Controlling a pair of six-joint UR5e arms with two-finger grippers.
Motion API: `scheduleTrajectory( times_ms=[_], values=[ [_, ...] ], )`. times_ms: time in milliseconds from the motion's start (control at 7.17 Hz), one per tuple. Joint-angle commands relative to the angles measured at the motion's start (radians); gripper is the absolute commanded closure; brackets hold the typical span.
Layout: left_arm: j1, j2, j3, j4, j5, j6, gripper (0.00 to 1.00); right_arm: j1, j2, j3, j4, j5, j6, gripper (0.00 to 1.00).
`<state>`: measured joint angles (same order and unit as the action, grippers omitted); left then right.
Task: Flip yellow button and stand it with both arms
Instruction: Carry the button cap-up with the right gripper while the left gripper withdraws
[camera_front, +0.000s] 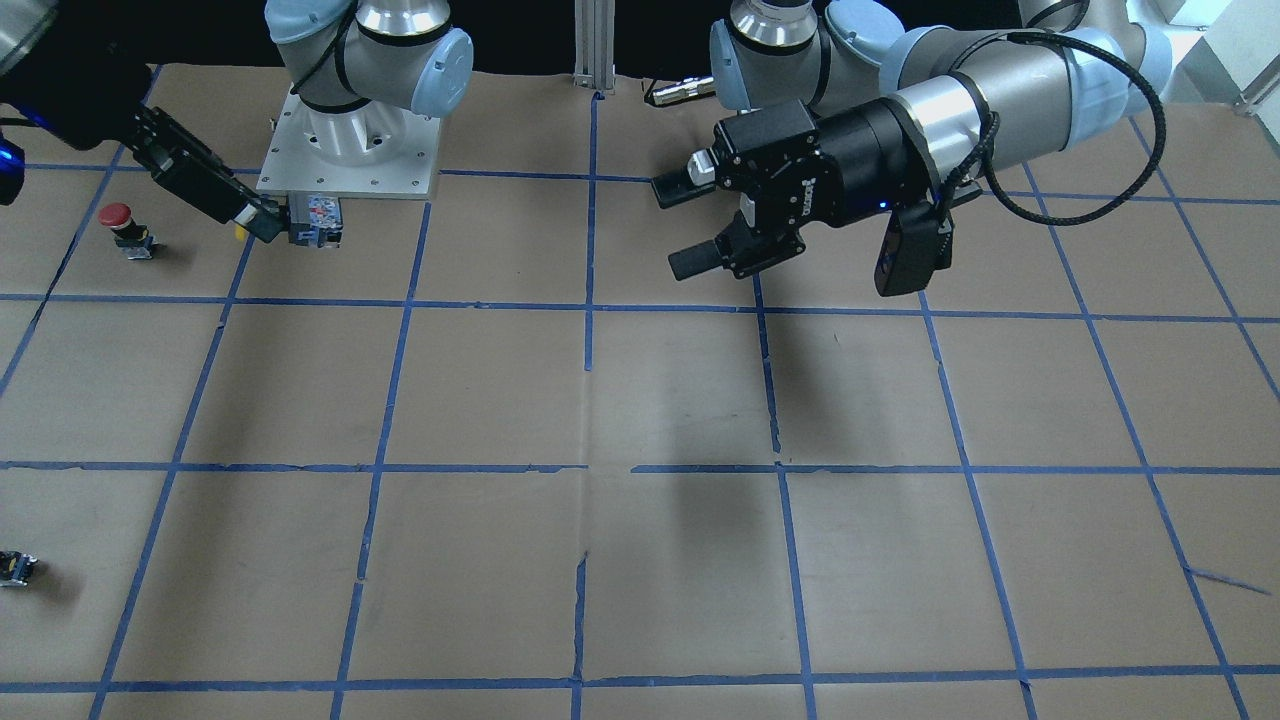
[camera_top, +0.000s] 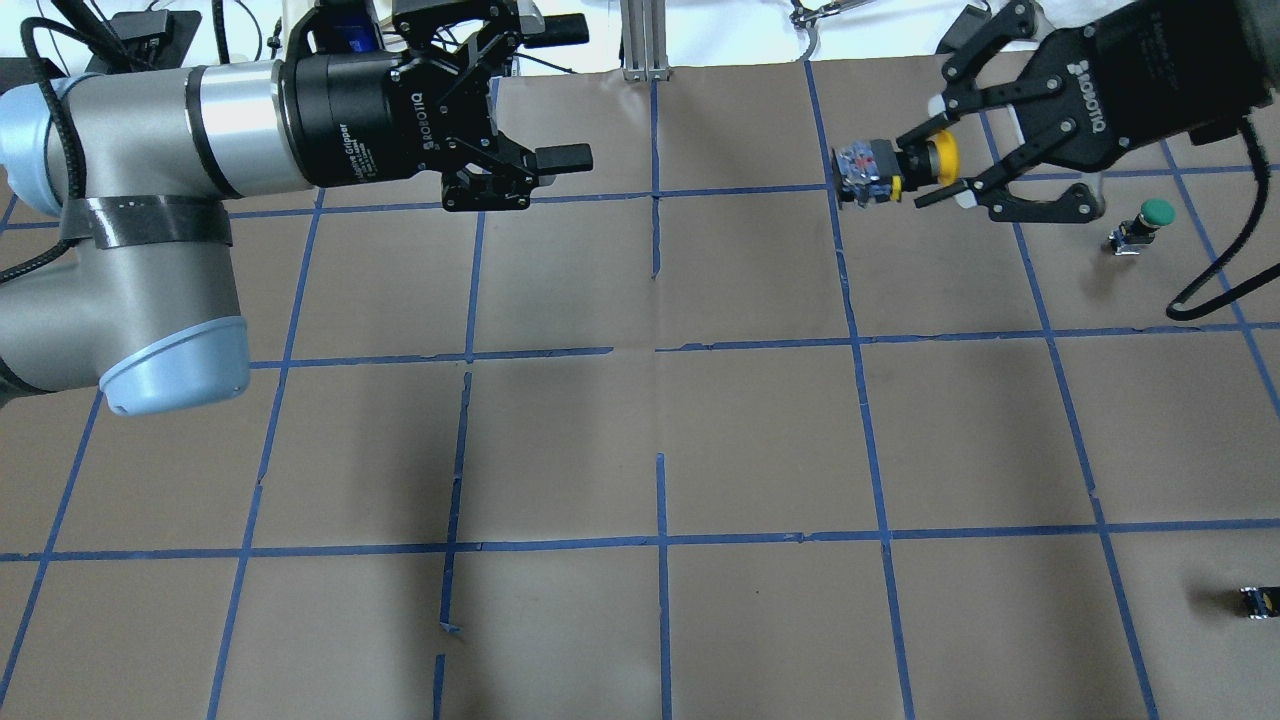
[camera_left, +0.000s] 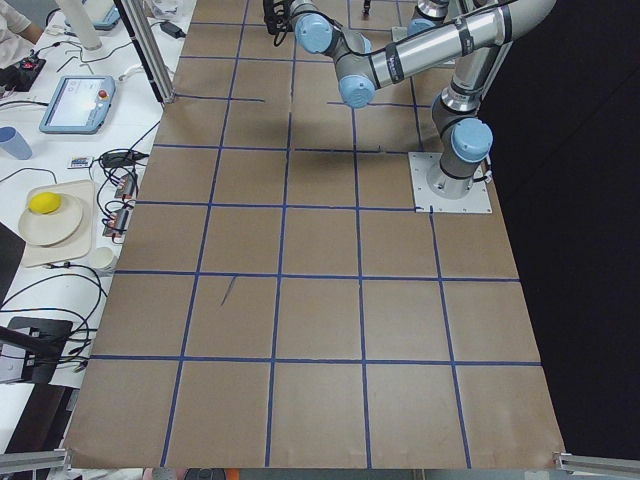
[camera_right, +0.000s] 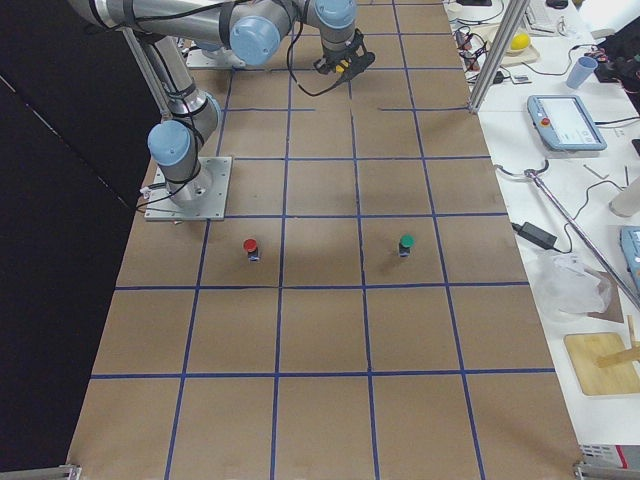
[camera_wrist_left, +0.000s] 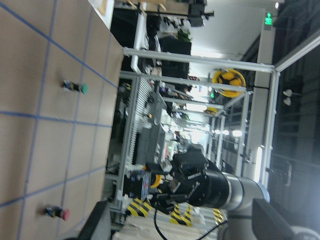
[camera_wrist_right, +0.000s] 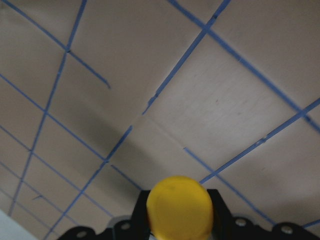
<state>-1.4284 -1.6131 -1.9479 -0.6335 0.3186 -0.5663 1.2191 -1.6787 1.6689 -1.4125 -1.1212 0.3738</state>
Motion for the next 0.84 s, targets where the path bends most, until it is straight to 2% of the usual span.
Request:
scheduleTrajectory(
  times_ms=[0,140,279,419,698],
  values=[
    [0.006,-0.019,0.041,-0.005,0.202,0.040,0.01,-0.036,0.010,0.053,-0.110,-0.303,-0.356,0.94],
    [-0.001,-0.019,0.056,-0.006,0.283,0.040,0.01,-0.073,0.010,0.130,-0.250,-0.362,-0.519,0.94],
    [-0.013,-0.011,0.055,-0.018,0.380,0.043,0.01,-0.125,0.007,0.229,-0.466,-0.409,-0.668,0.94],
    [-0.023,0.010,0.064,-0.090,0.464,0.086,0.01,-0.172,0.005,0.312,-0.626,-0.413,-0.804,0.94],
    [-0.027,0.035,0.174,-0.345,0.720,0.260,0.01,-0.229,0.010,0.395,-0.803,-0.404,-0.942,0.93]
  ],
)
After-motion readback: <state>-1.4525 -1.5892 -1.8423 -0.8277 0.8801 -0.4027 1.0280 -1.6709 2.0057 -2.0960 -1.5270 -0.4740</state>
